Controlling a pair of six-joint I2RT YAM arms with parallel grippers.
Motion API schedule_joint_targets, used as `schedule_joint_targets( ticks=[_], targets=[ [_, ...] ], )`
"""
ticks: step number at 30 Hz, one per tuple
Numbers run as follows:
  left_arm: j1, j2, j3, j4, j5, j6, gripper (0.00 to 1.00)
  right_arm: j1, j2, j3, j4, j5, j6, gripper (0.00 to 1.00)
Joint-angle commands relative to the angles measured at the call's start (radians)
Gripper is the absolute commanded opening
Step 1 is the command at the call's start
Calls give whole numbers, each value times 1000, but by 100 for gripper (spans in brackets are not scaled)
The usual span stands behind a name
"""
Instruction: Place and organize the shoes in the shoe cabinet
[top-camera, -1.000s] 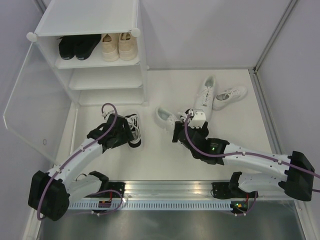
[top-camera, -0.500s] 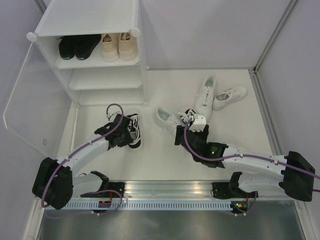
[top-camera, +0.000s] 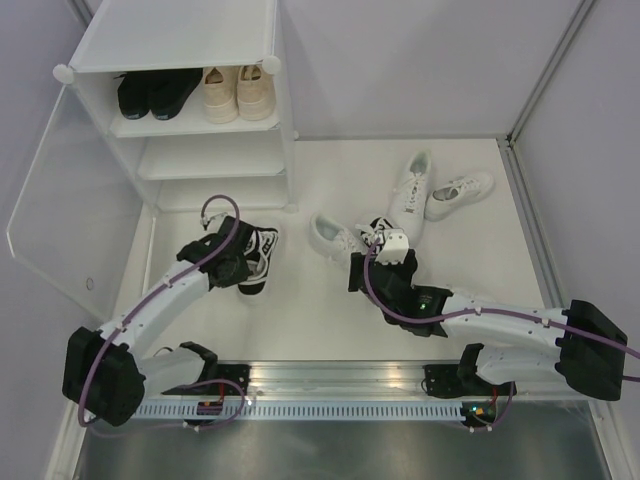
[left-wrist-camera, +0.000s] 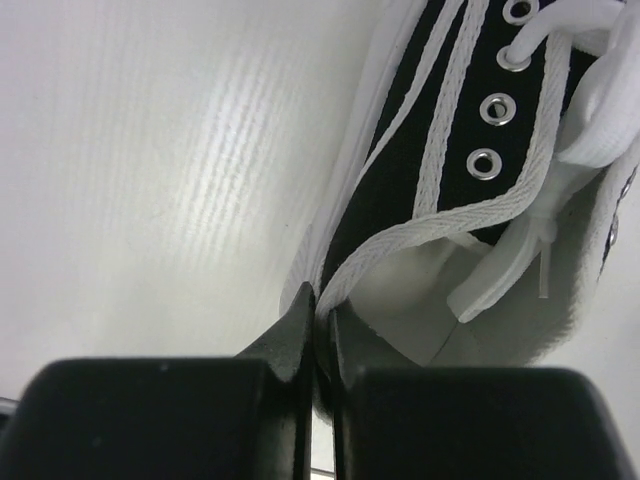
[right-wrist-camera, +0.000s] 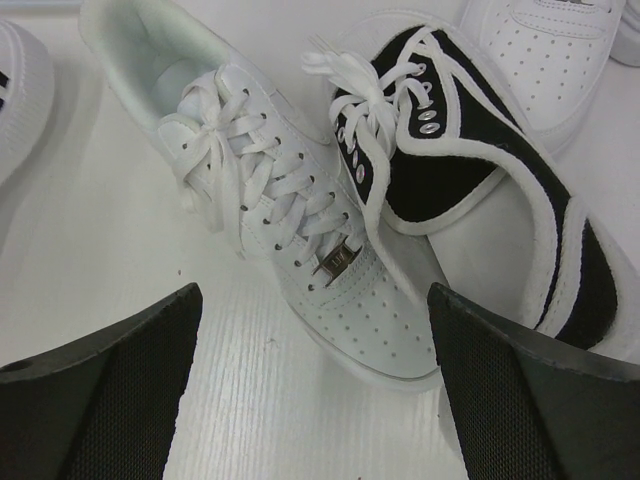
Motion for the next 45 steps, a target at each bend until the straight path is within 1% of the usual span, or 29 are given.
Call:
schedule_joint_targets(
  ticks=[1, 2, 4, 5, 6, 7, 8, 10, 13, 14, 15, 17, 19, 20, 21, 24, 28, 33, 37, 41, 43, 45],
  targets=[
    [57, -86, 149, -35, -103, 102, 2, 2, 1, -15, 34, 45, -20, 97],
    [103, -95, 170, -44, -98, 146, 2, 2, 3, -18, 33, 47, -22, 97],
    [158, -114, 232, -50, -85, 195, 2, 2, 3, -24, 37, 48, -27, 97],
    [225, -115, 252, -56, -63, 238, 2, 1, 6, -29, 40, 53, -27, 97],
    [261, -115, 293, -56, -48, 260, 2, 2, 6, -32, 45, 54, -30, 97],
    [322, -112, 312, -55, -34, 281, 2, 1, 8, -35, 48, 56, -33, 97],
    [348, -108, 333, -55, -17, 322, 2, 1, 8, -38, 49, 60, -36, 97],
    [408, -89, 402, -61, -9, 357, 2, 1, 6, -41, 54, 64, -42, 97],
    [462, -28, 511, -82, 23, 404, 2, 1, 8, -52, 65, 65, -51, 97],
    [480, 15, 539, -84, 41, 425, 2, -1, 8, -57, 69, 64, -53, 97],
    [522, 38, 595, -90, 54, 436, 2, -1, 11, -60, 72, 59, -54, 97],
    [554, 89, 647, -90, 79, 444, 2, 1, 14, -64, 82, 54, -59, 97],
    [594, 176, 733, -92, 106, 449, 2, -2, 21, -66, 86, 50, -62, 97],
    [603, 205, 766, -98, 116, 456, 2, -2, 26, -66, 89, 50, -63, 97],
    [612, 272, 833, -107, 120, 453, 2, -2, 34, -64, 89, 47, -65, 97],
    [639, 360, 945, -133, 141, 455, 2, -6, 43, -61, 94, 50, -71, 97],
    [651, 490, 1039, -132, 141, 453, 2, -9, 60, -61, 99, 54, -77, 97],
    [658, 587, 1144, -113, 114, 449, 2, -16, 84, -55, 100, 54, -85, 97],
    [660, 632, 1177, -69, 84, 433, 2, -19, 112, -52, 109, 42, -96, 96],
    [663, 667, 1177, -14, 63, 415, 2, -19, 141, -44, 109, 34, -105, 96],
    [666, 687, 1177, 16, 57, 407, 4, -19, 155, -40, 108, 31, -105, 96],
    [668, 698, 1178, 31, 54, 406, 6, -19, 164, -40, 141, 27, -106, 96]
  ],
)
